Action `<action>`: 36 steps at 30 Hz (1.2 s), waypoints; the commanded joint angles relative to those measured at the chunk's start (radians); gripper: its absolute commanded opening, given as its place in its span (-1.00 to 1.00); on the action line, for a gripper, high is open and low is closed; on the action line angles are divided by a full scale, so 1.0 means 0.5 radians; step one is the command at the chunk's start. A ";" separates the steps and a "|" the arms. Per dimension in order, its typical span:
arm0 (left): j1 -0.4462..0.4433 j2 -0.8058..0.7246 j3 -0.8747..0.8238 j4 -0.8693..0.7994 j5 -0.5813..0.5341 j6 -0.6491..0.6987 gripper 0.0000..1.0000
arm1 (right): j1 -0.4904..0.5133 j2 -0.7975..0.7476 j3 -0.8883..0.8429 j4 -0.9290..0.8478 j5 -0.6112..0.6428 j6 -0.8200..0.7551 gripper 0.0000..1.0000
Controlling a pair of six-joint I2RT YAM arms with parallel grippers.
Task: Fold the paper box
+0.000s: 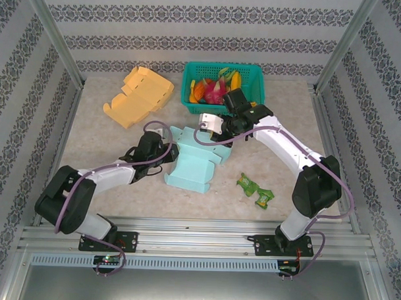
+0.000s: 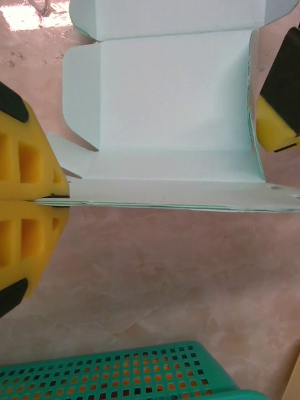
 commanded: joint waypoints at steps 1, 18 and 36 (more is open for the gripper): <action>-0.017 0.042 0.065 0.176 0.074 -0.067 -0.58 | -0.002 -0.032 -0.025 0.032 -0.158 -0.056 -1.00; -0.022 -0.289 -0.045 0.056 -0.119 0.074 -0.21 | -0.033 0.039 -0.015 0.027 -0.084 -0.056 -1.00; -0.025 -1.575 -0.729 -0.032 -0.306 0.233 -0.06 | 0.086 -0.244 -0.260 0.351 0.302 -0.278 -1.00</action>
